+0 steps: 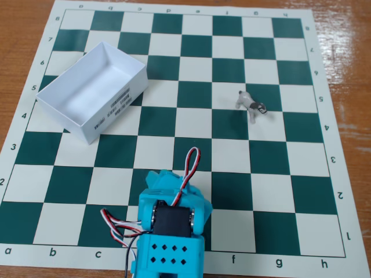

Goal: Grab the toy horse and put it in the box.

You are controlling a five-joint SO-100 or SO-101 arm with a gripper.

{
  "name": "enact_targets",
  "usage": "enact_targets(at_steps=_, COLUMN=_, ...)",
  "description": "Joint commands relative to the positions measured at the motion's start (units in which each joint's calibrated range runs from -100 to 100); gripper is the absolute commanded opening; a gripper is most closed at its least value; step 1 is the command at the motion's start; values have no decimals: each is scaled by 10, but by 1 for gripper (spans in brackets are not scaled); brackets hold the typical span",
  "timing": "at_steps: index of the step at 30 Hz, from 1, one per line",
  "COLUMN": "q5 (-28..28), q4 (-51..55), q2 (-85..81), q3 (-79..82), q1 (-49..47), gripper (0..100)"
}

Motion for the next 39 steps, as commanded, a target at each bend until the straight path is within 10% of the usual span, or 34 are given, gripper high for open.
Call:
enact_targets(at_steps=1, q5=24, q4=-44, q2=-1, q3=3, q1=32, gripper=31)
enact_targets(at_steps=24, q5=227, q4=-364, q2=317, q3=-200, q1=156, gripper=32)
enact_targets(at_steps=39, q5=-31, q4=-336, q2=671, q3=-491, q1=148, gripper=31)
